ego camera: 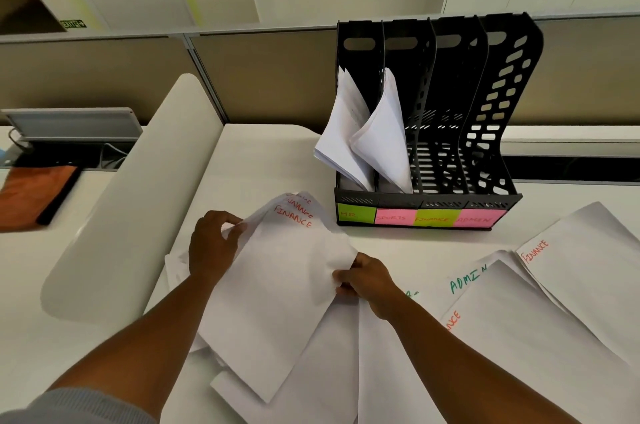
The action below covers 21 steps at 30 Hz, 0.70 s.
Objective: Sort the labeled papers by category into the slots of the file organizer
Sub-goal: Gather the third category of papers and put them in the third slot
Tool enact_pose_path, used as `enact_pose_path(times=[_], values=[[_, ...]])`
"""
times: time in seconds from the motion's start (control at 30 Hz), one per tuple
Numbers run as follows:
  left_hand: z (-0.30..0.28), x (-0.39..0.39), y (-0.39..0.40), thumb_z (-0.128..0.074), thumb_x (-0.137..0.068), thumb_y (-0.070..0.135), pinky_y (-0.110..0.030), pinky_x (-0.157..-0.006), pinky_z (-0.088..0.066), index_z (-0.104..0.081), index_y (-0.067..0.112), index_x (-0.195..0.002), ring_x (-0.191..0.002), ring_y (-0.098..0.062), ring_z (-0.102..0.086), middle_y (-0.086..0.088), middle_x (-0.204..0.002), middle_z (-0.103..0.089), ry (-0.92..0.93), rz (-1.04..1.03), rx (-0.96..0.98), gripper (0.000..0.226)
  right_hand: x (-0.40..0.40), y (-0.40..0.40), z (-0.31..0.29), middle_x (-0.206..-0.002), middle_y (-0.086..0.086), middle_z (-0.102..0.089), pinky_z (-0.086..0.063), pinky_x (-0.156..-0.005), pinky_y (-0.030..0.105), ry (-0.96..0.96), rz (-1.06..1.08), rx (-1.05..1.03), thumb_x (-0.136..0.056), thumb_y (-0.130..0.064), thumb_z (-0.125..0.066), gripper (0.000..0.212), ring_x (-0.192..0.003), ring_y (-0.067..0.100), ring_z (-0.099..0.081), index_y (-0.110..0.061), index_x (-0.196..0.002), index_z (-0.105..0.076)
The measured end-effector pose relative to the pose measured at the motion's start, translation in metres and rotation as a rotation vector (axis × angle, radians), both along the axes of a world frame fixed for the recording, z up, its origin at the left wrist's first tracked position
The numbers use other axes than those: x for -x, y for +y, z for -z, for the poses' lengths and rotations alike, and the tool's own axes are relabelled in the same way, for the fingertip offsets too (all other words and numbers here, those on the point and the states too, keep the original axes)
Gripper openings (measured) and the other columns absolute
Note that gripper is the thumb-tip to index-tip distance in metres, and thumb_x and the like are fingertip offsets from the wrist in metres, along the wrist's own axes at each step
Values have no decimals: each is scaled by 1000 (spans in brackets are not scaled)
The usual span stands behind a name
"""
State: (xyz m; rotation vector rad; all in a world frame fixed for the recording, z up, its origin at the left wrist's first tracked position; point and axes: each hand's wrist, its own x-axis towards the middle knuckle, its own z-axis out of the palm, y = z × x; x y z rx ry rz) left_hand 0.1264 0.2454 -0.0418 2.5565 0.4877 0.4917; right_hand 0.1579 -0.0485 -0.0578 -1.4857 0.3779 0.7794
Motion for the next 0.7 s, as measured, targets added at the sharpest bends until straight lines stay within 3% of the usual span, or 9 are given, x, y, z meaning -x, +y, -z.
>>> enact_pose_path(times=[0.17,0.3,0.4,0.5,0.6,0.7], values=[[-6,22,-3,-81,-75,11,-43,-74,-49,-66,16,-80,-87,-25,-59,3,-86,-64,-19,90,-70,17,8,-9,-1,-102,15,-67,-61,-70,36,-3,-25,-6,-75,7,-70,35,-81,29,-67,-10,-106,-65],[-9,31,-7,-77,-78,7,-40,-76,-50,-68,17,-83,-89,-23,-61,6,-85,-65,-12,97,-45,15,13,-14,-3,-98,13,-67,-61,-63,31,-2,-61,48,-77,6,-68,34,-77,27,-67,-12,-106,-63],[-9,34,-7,-65,-90,30,-26,-62,-45,-57,23,-85,-77,-14,-60,10,-81,-63,75,66,48,11,15,-17,-2,-96,15,-67,-62,-67,36,-14,-66,72,-77,6,-68,32,-74,27,-67,-12,-104,-63],[-11,35,-5,-42,-94,52,-26,-47,-38,-41,22,-92,-56,-24,-59,1,-65,-58,62,88,13,31,14,-18,-3,-96,16,-68,-62,-69,40,-37,-37,50,-79,5,-64,33,-72,27,-66,-13,-107,-64],[-14,33,-1,-37,-93,48,-35,-58,-47,-45,17,-109,-71,-40,-65,-13,-79,-68,-26,37,2,35,13,-17,-6,-98,13,-68,-61,-64,37,-72,26,25,-83,1,-60,35,-73,27,-65,-20,-112,-62],[-21,25,1,-40,-95,42,-35,-73,-49,-50,14,-114,-87,-37,-66,-14,-98,-70,-103,11,91,36,9,-17,-10,-100,10,-65,-62,-66,38,-121,90,8,-87,-6,-60,22,-77,25,-67,-16,-106,-59]])
